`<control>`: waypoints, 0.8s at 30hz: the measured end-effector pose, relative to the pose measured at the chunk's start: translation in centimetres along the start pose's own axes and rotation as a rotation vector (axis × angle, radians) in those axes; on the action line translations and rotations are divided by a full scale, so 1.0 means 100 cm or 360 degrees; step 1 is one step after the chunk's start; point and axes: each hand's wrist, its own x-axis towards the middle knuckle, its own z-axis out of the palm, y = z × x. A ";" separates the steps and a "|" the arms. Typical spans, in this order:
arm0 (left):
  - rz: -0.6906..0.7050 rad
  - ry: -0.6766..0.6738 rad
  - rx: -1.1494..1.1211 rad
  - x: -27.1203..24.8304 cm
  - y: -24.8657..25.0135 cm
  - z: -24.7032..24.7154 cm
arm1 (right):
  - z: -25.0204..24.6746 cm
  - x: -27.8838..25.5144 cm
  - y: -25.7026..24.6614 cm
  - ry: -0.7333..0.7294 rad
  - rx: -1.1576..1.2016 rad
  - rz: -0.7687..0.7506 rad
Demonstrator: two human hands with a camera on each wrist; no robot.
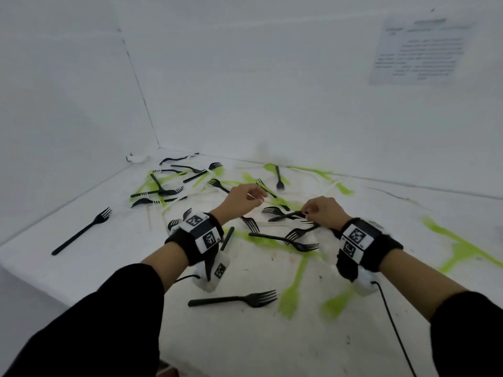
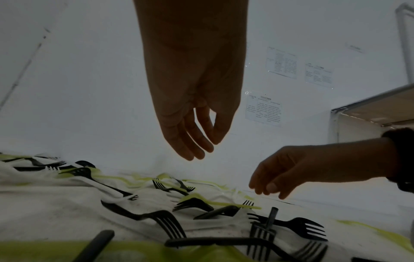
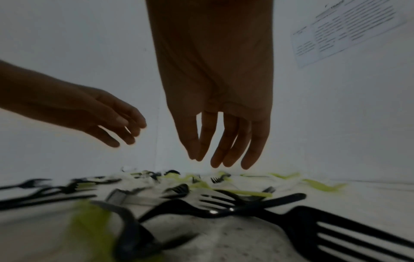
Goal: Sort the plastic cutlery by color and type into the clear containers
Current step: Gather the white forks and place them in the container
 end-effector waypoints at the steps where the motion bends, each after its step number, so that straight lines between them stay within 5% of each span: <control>1: 0.0002 -0.0016 0.0003 0.007 -0.004 -0.001 | 0.002 0.005 0.003 -0.0033 -0.0035 0.0029; 7: 0.0083 -0.0139 0.0050 0.047 -0.031 -0.012 | 0.012 0.024 0.012 -0.0238 -0.0154 0.0112; 13: 0.0111 -0.0396 0.0240 0.083 -0.061 -0.024 | 0.006 0.028 0.023 -0.0136 0.0061 0.0202; 20: 0.0106 -0.0664 0.0584 0.094 -0.095 -0.017 | -0.022 0.014 -0.001 0.0102 0.1215 0.0256; 24: 0.0174 -0.0570 0.0717 0.094 -0.099 -0.003 | -0.023 0.018 -0.028 0.0336 0.1559 0.0211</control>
